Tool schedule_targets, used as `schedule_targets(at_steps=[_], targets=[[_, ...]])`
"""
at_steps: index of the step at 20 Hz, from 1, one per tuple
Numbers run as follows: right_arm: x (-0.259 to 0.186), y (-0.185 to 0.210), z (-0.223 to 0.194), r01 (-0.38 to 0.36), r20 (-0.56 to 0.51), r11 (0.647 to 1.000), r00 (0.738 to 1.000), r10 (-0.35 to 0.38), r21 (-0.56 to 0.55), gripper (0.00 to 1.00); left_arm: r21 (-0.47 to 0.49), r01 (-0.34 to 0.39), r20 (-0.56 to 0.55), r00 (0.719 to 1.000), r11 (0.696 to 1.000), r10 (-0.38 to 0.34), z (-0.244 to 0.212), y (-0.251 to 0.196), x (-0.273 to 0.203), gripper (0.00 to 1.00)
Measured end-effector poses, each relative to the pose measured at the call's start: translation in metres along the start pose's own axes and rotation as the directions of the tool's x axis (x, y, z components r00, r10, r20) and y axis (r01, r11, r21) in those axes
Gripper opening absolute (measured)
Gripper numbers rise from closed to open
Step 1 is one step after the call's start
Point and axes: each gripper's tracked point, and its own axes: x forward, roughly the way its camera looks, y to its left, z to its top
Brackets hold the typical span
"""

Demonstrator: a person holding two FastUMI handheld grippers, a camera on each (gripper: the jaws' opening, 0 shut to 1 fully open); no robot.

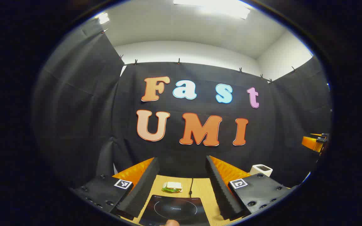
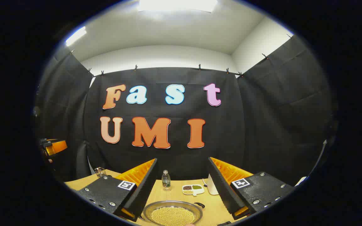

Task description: First push the handle of the pot to place it horizontally, then grasp the pot with both hands and set it on the induction cooktop.

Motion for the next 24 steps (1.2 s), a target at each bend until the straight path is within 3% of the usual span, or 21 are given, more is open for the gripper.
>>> schedule_targets(at_steps=[9,20,21,24], targets=[[0.006,-0.007,-0.009,-0.035,-0.024,0.999,0.999,0.035,0.02,0.96,0.037,-0.046,-0.001,0.999,0.998,0.046,0.002,0.002,0.001,0.97],[0.007,-0.011,-0.03,-0.026,-0.064,1.0,0.998,0.027,0.007,0.96,0.055,-0.029,-0.017,0.999,0.998,0.03,0.001,-0.001,-0.003,0.97],[0.006,-0.01,-0.032,-0.028,-0.069,1.0,0.997,0.029,0.003,1.0,0.053,-0.03,-0.015,0.999,0.998,0.031,0.001,0.0,-0.005,0.97],[0.005,-0.001,-0.044,-0.042,-0.091,0.999,0.995,0.042,0.005,0.94,0.048,-0.03,-0.018,0.999,0.998,0.031,-0.001,0.003,-0.008,0.97]])
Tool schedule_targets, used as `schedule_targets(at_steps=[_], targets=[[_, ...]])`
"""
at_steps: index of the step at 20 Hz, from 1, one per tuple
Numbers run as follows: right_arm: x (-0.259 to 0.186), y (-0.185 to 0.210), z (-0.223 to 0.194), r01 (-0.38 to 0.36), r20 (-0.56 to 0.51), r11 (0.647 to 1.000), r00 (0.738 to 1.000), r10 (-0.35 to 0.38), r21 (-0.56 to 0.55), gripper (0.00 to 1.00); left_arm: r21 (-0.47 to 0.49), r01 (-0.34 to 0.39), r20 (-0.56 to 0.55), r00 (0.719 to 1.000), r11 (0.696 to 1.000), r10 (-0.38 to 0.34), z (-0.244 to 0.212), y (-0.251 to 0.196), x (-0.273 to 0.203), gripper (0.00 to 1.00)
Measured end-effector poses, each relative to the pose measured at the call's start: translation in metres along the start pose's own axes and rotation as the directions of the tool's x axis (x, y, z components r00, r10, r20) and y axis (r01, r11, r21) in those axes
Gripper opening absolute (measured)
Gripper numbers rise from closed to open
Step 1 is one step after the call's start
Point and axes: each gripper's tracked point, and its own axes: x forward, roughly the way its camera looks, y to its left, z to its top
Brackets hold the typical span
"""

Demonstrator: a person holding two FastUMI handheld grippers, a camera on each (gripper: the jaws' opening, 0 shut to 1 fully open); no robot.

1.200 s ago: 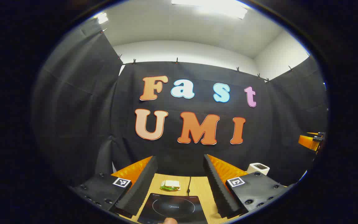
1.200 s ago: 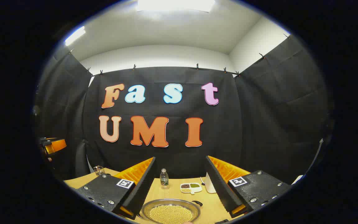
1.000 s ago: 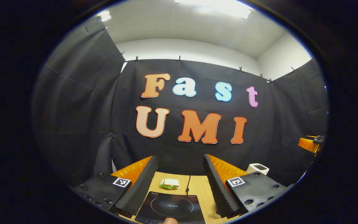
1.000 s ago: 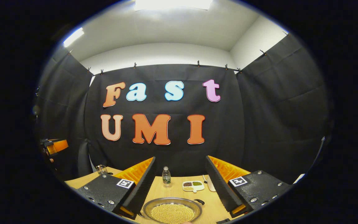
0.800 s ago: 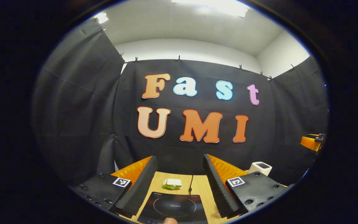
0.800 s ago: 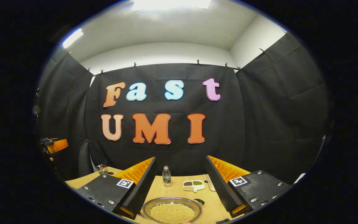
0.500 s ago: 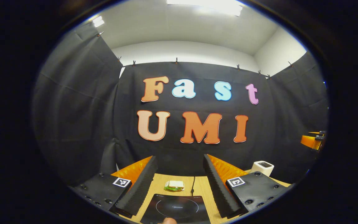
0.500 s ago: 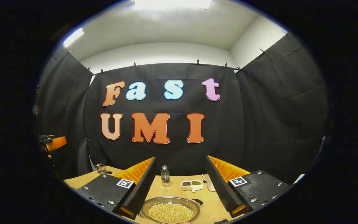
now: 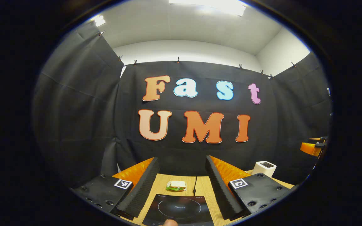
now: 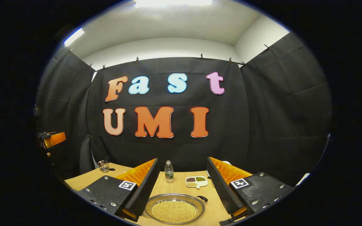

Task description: First push the handle of the pot to place it horizontally, then grasp the pot with both hands and set it on the induction cooktop.

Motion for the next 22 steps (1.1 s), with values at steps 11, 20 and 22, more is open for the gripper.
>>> schedule_targets(at_steps=[11,20,22], targets=[[0.0,0.065,-0.084,-0.15,-0.163,0.985,0.977,0.135,-0.082,0.35,-0.017,-0.031,-0.012,0.999,0.999,0.031,-0.008,0.022,-0.008,0.97],[-0.006,0.105,-0.172,-0.25,-0.344,0.968,0.912,0.225,-0.03,0.12,-0.016,-0.059,-0.028,0.998,0.998,0.058,-0.02,0.042,-0.012,0.97],[-0.01,0.108,-0.192,-0.259,-0.382,0.966,0.895,0.231,-0.023,0.13,-0.018,-0.065,-0.034,0.997,0.998,0.065,-0.024,0.046,-0.012,0.97]])
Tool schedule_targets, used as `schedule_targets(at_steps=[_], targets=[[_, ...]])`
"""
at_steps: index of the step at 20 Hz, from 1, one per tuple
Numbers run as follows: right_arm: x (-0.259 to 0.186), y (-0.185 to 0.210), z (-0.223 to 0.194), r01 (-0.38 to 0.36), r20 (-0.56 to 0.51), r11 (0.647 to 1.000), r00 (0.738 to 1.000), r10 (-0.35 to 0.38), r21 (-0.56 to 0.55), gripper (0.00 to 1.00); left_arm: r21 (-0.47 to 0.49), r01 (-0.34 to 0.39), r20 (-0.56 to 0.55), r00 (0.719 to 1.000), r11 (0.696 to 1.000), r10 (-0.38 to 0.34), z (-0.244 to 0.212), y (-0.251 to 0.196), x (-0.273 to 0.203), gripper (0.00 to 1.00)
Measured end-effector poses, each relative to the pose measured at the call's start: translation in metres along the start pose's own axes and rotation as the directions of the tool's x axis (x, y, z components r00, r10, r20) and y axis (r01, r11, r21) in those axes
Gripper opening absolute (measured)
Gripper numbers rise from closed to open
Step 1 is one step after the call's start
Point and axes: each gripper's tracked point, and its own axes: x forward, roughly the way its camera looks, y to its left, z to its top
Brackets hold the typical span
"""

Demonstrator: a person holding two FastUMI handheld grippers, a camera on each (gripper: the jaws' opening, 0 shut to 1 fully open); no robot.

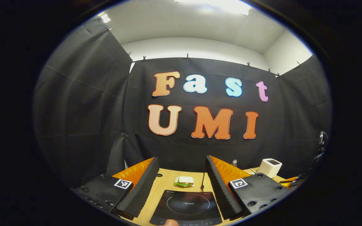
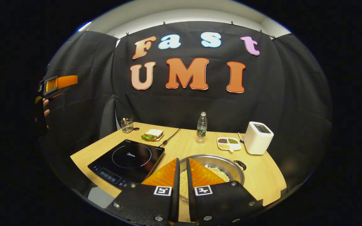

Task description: First push the handle of the pot to place it horizontally, then grasp the pot with both hands and set it on the induction cooktop.

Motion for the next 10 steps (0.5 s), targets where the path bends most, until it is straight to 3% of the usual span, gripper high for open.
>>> schedule_targets(at_steps=[7,8,10], targets=[[0.013,0.012,-0.077,-0.02,-0.155,1.0,0.988,0.021,0.007,0.12,0.013,-0.013,-0.008,1.0,1.0,0.014,-0.007,0.01,0.0,0.97],[0.017,0.016,-0.088,-0.033,-0.181,0.999,0.983,0.035,0.015,0.0,0.015,-0.012,-0.008,1.0,1.0,0.012,-0.007,0.01,-0.001,0.97],[0.021,0.016,-0.111,-0.025,-0.231,1.0,0.973,0.024,-0.003,0.0,0.019,-0.008,-0.011,1.0,1.0,0.009,-0.009,0.01,-0.001,0.97]])
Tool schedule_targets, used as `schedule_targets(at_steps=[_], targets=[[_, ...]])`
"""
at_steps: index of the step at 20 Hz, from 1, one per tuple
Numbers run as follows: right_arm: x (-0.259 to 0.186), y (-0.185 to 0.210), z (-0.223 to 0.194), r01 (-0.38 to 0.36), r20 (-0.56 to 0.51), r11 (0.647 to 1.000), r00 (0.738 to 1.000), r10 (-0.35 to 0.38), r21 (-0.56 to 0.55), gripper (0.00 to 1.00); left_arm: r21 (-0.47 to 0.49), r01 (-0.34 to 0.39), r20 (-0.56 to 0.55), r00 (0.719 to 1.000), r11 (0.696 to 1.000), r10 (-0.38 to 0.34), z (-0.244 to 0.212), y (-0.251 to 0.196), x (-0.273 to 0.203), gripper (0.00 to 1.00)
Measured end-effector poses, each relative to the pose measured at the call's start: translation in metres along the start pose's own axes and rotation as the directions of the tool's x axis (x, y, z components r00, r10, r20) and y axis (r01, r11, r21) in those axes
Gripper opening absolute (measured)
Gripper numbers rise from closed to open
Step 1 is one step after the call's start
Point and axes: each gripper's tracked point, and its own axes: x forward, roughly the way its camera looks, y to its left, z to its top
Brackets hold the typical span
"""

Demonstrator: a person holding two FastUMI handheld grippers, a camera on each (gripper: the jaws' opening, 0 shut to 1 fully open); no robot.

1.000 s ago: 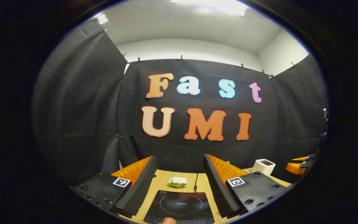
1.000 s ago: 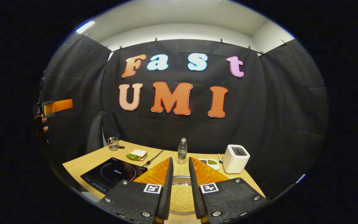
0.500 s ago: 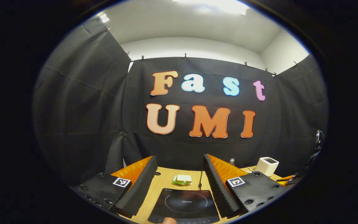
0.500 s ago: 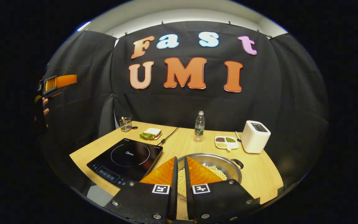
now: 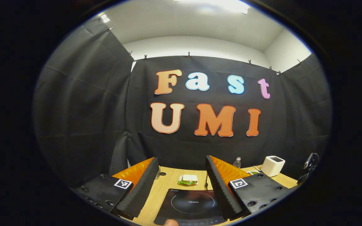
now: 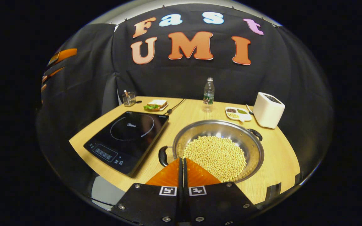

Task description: First push the handle of the pot to place it horizontally, then grasp the pot with both hands and set it on the induction cooktop.

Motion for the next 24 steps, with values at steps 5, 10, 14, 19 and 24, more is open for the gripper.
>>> schedule_targets(at_steps=[5,10,14,19,24], targets=[[0.012,0.017,-0.038,-0.038,-0.084,0.999,0.996,0.038,-0.001,0.0,-0.006,-0.006,-0.007,1.0,1.0,0.006,-0.005,0.005,0.0,0.97],[0.026,0.029,-0.056,-0.059,-0.137,0.998,0.989,0.058,0.001,0.0,0.012,-0.013,-0.042,0.999,1.0,0.013,-0.022,0.009,0.004,0.97],[0.039,0.04,-0.06,-0.074,-0.163,0.997,0.984,0.073,0.001,0.0,0.004,-0.034,-0.043,0.998,0.999,0.034,-0.023,0.018,0.011,0.97],[0.048,0.049,-0.049,-0.087,-0.153,0.995,0.984,0.095,0.054,0.0,0.013,-0.044,-0.036,0.998,0.999,0.044,-0.021,0.021,0.018,0.97],[0.055,0.052,-0.038,-0.092,-0.139,0.979,0.983,0.118,0.182,0.0,0.02,-0.035,-0.04,0.999,0.999,0.036,-0.02,0.018,0.02,0.97]])
